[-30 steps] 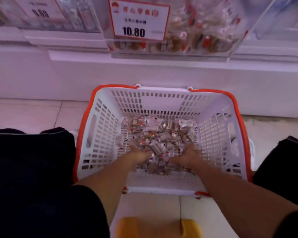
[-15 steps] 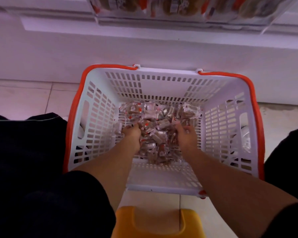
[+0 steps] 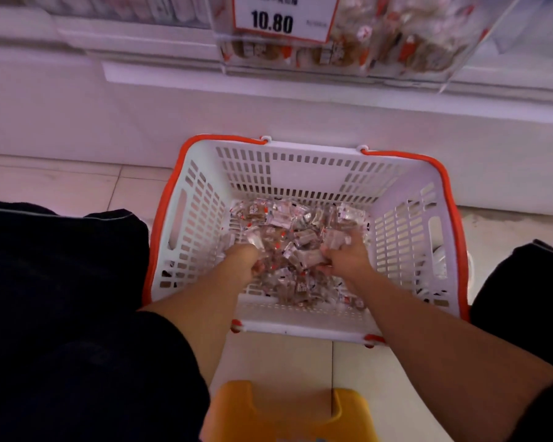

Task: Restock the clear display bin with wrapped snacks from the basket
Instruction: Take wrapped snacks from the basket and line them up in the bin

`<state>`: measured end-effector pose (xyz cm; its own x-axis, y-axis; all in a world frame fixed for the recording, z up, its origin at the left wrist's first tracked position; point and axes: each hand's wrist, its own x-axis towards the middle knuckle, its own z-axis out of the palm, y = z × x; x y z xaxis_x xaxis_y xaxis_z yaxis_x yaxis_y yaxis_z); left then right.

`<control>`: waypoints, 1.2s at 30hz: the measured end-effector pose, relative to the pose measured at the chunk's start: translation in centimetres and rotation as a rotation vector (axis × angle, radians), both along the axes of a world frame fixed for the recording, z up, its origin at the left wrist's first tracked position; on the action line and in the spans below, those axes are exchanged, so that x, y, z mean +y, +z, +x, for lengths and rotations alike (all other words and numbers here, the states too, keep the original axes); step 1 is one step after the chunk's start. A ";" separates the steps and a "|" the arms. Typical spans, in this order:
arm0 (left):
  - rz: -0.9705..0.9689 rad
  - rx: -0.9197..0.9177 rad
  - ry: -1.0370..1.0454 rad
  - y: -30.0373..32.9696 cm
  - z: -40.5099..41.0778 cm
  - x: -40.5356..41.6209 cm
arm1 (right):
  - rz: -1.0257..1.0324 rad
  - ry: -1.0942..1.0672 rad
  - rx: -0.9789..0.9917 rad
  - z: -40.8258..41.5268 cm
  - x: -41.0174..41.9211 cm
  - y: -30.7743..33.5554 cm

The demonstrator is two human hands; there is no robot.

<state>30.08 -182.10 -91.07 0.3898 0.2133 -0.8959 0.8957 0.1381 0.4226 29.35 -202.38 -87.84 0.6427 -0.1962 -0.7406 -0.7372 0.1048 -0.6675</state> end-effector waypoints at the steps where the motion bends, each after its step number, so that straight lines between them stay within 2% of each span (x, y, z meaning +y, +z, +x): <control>1: -0.023 -0.013 -0.036 0.9 -0.4 0.0 | 0.029 0.038 0.012 -0.2 0.1 0.6; 6: -0.202 -0.071 -0.272 4.7 -1.8 -0.3 | 0.247 0.158 0.053 -0.7 0.5 2.2; 9: -0.333 -0.115 -0.393 6.1 -1.9 -0.9 | 0.200 0.217 0.026 -0.9 1.0 2.4; 12: -0.408 -0.069 -0.441 6.7 -1.8 -1.1 | 0.137 0.278 -0.010 -1.2 1.8 1.9; 15: -0.370 0.020 -0.515 6.1 -1.9 -0.4 | 0.031 0.485 -0.049 -1.2 2.5 1.1; 18: -0.295 0.033 -0.434 4.4 -2.1 -0.2 | 0.114 0.598 -0.055 -0.6 2.6 0.6; 20: -0.280 0.002 -0.294 3.2 -1.6 -0.4 | 0.174 0.535 -0.031 0.0 1.9 -0.3; 21: -0.278 -0.002 -0.217 2.8 -1.3 -0.4 | 0.114 0.483 -0.050 0.1 1.5 -0.9; 22: -0.274 -0.005 -0.164 2.5 -0.9 -0.5 | -0.044 0.446 -0.087 0.3 0.9 -1.7; 23: -0.259 -0.010 -0.145 2.2 -0.5 -0.5 | -0.285 0.453 -0.112 0.4 0.1 -2.5; 24: -0.227 -0.016 -0.157 1.9 -0.3 -0.6 | -0.540 0.527 -0.094 0.4 -0.9 -3.5; 25: -0.184 -0.024 -0.177 1.6 -0.1 -0.7 | -0.709 0.650 -0.025 0.3 -1.5 -4.1; 26: -0.145 -0.031 -0.194 1.3 -0.2 -0.8 | -0.780 0.786 0.044 -0.2 -1.7 -4.6; 28: -0.127 -0.028 -0.197 0.8 -0.4 -1.0 | -0.770 0.963 0.125 -1.1 -1.8 -5.6; 32: -0.168 -0.002 -0.214 0.7 -1.0 -1.3 | -0.783 1.019 0.143 -0.8 -1.3 -5.6; 34: -0.215 -0.015 -0.202 1.4 -1.0 -1.3 | -0.664 1.028 0.171 0.3 -1.4 -4.5; 36: -0.271 -0.051 -0.209 2.7 -0.4 -1.4 | -0.452 0.967 0.195 1.8 -2.0 -2.0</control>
<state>29.69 -183.47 -88.42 0.4459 -0.1191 -0.8871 0.8950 0.0668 0.4409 31.15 -204.43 -89.81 0.5507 0.0497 -0.8332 -0.4732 -0.8037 -0.3607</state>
